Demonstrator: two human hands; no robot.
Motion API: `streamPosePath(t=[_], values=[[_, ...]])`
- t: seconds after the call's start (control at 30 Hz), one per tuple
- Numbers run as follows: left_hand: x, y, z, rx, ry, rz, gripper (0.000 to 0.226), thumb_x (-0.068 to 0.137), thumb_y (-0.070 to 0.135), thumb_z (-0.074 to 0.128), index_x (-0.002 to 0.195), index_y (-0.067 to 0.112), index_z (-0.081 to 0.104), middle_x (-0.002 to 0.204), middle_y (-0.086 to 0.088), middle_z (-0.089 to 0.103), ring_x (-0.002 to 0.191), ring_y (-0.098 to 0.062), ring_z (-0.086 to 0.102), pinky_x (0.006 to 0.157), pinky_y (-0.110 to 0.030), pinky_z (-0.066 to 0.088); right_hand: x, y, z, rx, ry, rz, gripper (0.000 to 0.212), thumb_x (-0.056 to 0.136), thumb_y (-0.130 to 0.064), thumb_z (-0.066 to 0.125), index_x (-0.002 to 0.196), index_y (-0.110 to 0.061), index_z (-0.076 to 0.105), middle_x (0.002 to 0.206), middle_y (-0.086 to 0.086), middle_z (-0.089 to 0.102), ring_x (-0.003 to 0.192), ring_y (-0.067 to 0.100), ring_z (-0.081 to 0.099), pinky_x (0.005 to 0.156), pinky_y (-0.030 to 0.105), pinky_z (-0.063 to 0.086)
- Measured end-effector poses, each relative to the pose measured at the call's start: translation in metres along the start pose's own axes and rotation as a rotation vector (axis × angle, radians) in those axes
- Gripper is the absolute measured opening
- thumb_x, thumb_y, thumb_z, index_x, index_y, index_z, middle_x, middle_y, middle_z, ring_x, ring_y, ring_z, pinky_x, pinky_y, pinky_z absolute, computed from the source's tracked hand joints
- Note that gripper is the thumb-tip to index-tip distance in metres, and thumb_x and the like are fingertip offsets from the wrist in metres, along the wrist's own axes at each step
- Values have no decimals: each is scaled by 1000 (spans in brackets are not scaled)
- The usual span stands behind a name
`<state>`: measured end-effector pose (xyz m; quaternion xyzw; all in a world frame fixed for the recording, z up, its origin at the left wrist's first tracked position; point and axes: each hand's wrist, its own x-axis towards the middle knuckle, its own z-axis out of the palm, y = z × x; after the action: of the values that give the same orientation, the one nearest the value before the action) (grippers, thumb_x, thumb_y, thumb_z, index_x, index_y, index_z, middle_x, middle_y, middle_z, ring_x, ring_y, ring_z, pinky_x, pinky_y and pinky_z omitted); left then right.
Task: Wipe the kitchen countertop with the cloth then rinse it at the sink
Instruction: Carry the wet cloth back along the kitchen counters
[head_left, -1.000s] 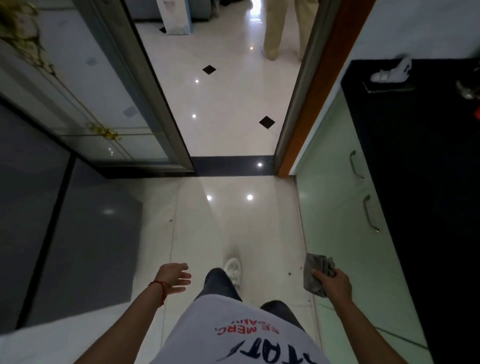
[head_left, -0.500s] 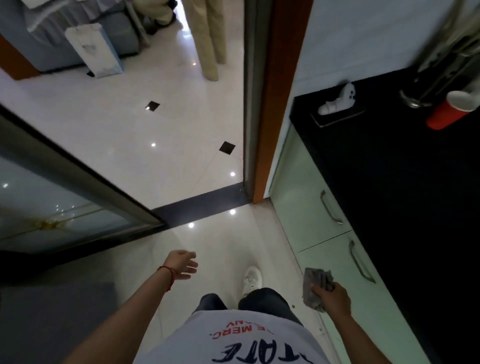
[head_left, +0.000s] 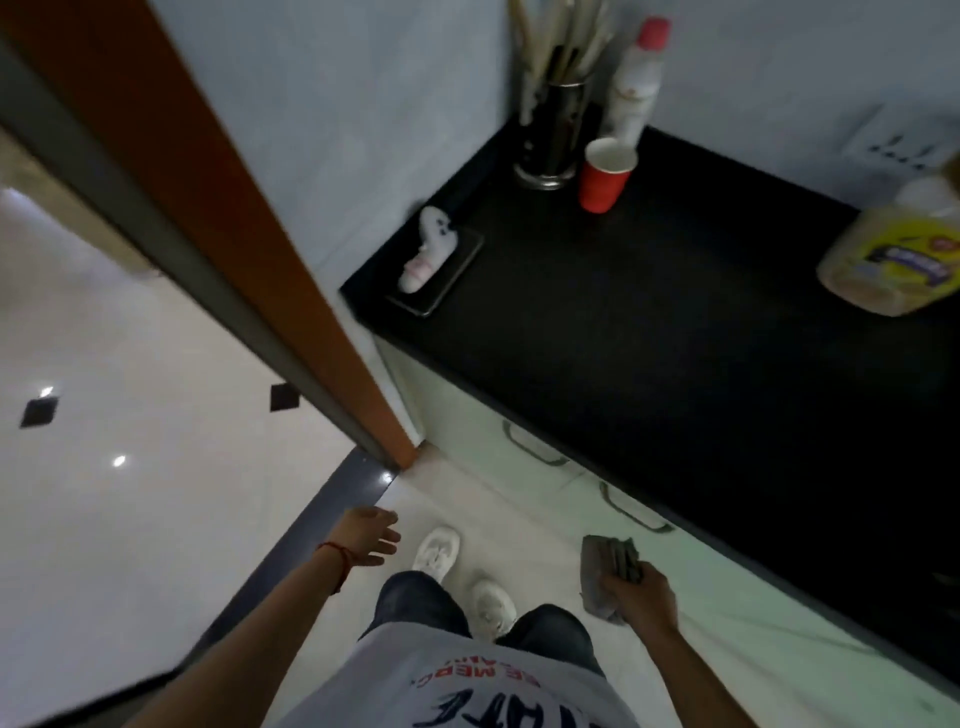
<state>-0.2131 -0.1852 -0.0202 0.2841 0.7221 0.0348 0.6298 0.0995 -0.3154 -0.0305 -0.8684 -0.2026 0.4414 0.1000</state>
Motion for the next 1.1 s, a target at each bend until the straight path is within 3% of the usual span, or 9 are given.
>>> streamPosePath(t=[0.13, 0.27, 0.37, 0.47, 0.6, 0.67, 0.73, 0.87, 1.1], values=[[25, 64, 5, 230, -146, 101, 24, 92, 9, 47, 68, 12, 48, 49, -1, 57, 46, -13, 49, 44, -18, 35, -13, -3, 9, 253, 79, 94, 24, 75, -23, 70, 86, -4, 61, 82, 18, 66, 80, 33, 60, 65, 32, 42], [15, 115, 19, 515, -246, 510, 16, 82, 20, 55, 66, 20, 54, 64, 2, 57, 60, -11, 52, 58, -20, 42, -34, -21, 6, 469, 94, 104, 21, 75, -11, 73, 64, -10, 56, 61, 7, 57, 66, 25, 53, 59, 31, 40], [3, 145, 29, 731, -281, 796, 4, 81, 24, 59, 80, 21, 62, 72, 14, 59, 65, 1, 58, 61, -7, 44, -57, -40, -11, 622, 52, 27, 18, 74, -6, 73, 69, 1, 58, 62, 11, 56, 62, 22, 53, 55, 30, 42], [-7, 175, 46, 762, -300, 1026, 26, 82, 28, 54, 98, 11, 66, 79, 15, 62, 77, 20, 56, 68, 0, 44, -76, -66, -37, 764, 17, -66, 13, 73, -4, 74, 80, 2, 64, 64, 5, 66, 60, 15, 65, 52, 22, 51], [-6, 212, 73, 788, -163, 1259, 38, 83, 35, 50, 107, 9, 64, 103, -6, 68, 95, -8, 63, 79, -20, 50, -67, -106, -70, 916, 150, -118, 19, 71, -7, 75, 86, -5, 64, 74, 6, 69, 68, 17, 68, 53, 20, 55], [2, 229, 86, 860, -38, 1283, 36, 88, 25, 55, 120, 9, 58, 123, -10, 61, 117, -23, 54, 94, -30, 45, -52, -124, -84, 983, 224, -114, 11, 77, -7, 69, 87, -8, 64, 79, 7, 67, 74, 21, 66, 55, 19, 55], [13, 245, 102, 952, 22, 1249, 46, 90, 27, 52, 132, 10, 46, 142, -10, 45, 136, -25, 36, 111, -36, 31, -31, -142, -101, 1025, 272, -107, 8, 79, -11, 67, 86, -10, 63, 82, 6, 67, 78, 19, 65, 59, 20, 56], [36, 268, 129, 1190, 124, 1162, 56, 94, 38, 38, 144, 16, 25, 157, -5, 16, 146, -22, 9, 119, -40, 11, 22, -173, -138, 1054, 275, -54, 13, 79, -23, 69, 90, -23, 63, 97, 0, 66, 95, 17, 62, 87, 36, 51], [59, 266, 138, 1339, 253, 1136, 61, 88, 48, 25, 137, 14, 40, 150, -11, 35, 140, -28, 29, 113, -44, 19, 108, -230, -208, 1038, 244, -77, 33, 80, -22, 67, 112, -18, 60, 103, 0, 63, 104, 19, 60, 99, 42, 47]])
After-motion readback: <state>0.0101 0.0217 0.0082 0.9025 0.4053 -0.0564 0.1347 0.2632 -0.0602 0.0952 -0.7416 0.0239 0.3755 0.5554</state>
